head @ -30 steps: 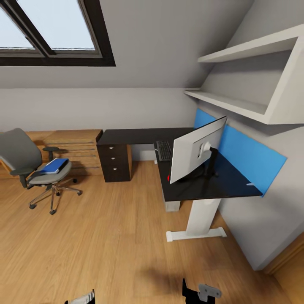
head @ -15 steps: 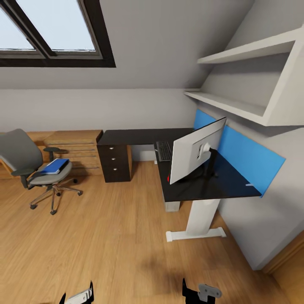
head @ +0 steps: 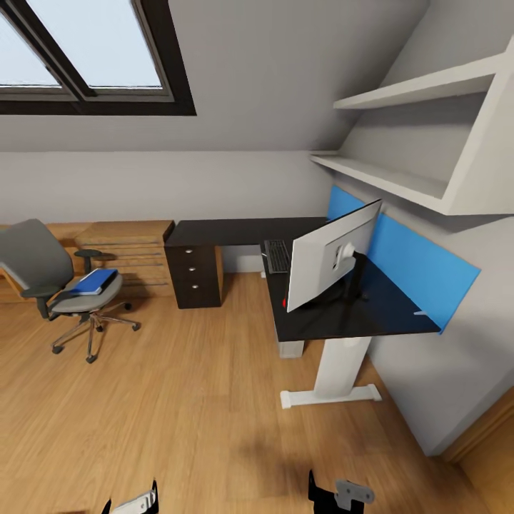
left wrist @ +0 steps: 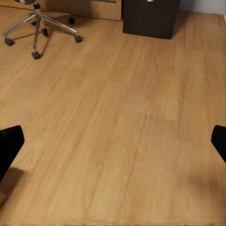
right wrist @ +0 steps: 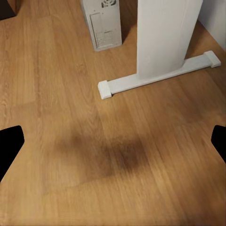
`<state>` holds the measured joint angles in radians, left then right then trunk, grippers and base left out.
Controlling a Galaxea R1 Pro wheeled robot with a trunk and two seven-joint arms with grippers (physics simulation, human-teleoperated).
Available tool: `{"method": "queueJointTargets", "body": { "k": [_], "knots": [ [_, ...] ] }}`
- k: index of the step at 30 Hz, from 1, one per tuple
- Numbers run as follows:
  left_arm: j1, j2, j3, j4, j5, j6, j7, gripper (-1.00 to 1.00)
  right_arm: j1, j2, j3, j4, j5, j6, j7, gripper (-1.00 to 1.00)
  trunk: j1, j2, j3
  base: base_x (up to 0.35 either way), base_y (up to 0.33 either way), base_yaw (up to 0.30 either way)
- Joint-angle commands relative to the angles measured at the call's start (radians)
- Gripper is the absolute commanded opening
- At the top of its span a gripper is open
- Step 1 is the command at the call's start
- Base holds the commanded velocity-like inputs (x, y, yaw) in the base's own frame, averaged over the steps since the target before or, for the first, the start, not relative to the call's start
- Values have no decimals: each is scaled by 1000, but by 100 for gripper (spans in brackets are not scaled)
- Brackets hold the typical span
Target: In the bedroom, organize the workspace by keeping the computer under the desk, ensuring the monitor is on the desk, placing the keyboard on the desk next to the monitor, placing the mouse on the desk next to the keyboard, moving the folder from the swivel chair onto the desk next to the mouse, stacking the notebook on top of the folder with the pen on top of the notebook, and positioning the swivel chair next to the desk.
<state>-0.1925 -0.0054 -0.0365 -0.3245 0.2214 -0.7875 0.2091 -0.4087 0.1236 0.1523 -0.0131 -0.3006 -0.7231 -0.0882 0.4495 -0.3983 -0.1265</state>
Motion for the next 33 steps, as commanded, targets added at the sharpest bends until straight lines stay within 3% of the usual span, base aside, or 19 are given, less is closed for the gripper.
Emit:
{"method": "queueJointTargets", "body": {
  "k": [1, 3, 4, 7, 13, 14, 16, 18, 19, 21, 22, 25, 28, 29, 33],
  "knots": [
    [-1, 0, -6, 6, 7, 10, 1, 100, -1, -1, 8, -1, -2, -3, -9, 100, 0, -2, -2, 0, 0, 0],
    [-1, 1, -7, 16, 7, 75, 4, 100, -1, -2, 9, -6, -3, -6, -8, 100, 0, -2, -2, 0, 0, 0],
    [-1, 2, -7, 18, 7, 149, 6, 100, -1, -3, 8, -10, -3, -8, -8, 100, 0, -2, -2, 0, 0, 0],
    [-1, 2, -8, 12, 7, 239, 7, 100, -1, -5, 6, -26, -4, -6, -9, 100, 0, -2, -2, 0, 0, 0],
    [-1, 2, -8, 3, 7, 307, 7, 100, -2, -26, 1, -146, -15, 17, -15, 100, 0, -2, -2, 0, 0, 0],
    [-1, 1, -8, 1, 7, 313, 7, 100, -2, -38, 0, -227, -21, 60, -17, 100, 0, -2, -2, 0, 0, 0],
    [-1, 0, -8, 0, 6, 316, 7, 100, -3, -53, -2, -289, -29, 114, -21, 100, 0, -2, -2, 0, 0, 0],
    [-1, 0, -7, -1, 6, 317, 6, 100, -4, -89, -10, -391, -49, 231, -30, 100, 0, -2, -2, 0, 0, 0],
    [-1, -1, -6, -2, 5, 317, 1, 100, -6, -159, -47, -587, -110, 477, -37, 100, 0, -2, -2, 0, 0, 0],
    [-1, -2, -6, -1, 4, 315, 0, 100, -6, -182, -67, -660, -135, 575, -38, 100, 0, -2, -2, 0, 0, 0],
    [-1, -1, -6, -1, 4, 310, -1, 100, -9, -203, -88, -719, -154, 667, -39, 100, 0, -2, -2, 0, 0, 0],
    [-1, -1, -6, 0, 4, 298, -2, 100, -25, -230, -117, -770, -170, 782, -40, 100, 0, -2, -2, 0, 0, 0],
    [-1, 0, -6, 2, 5, 286, -2, 100, -116, -259, -149, -795, -179, 906, -55, 100, 0, -2, -2, 0, 0, 0],
    [-1, 0, -6, 4, 5, 282, 1, 100, -211, -269, -161, -773, -185, 976, -134, 100, 0, -2, -2, 0, 0, 0],
    [-1, 1, -6, 5, 6, 280, 2, 100, -254, -273, -169, -762, -211, 1027, -207, 100, 0, -2, -2, 0, -7, 0]
  ]
}}
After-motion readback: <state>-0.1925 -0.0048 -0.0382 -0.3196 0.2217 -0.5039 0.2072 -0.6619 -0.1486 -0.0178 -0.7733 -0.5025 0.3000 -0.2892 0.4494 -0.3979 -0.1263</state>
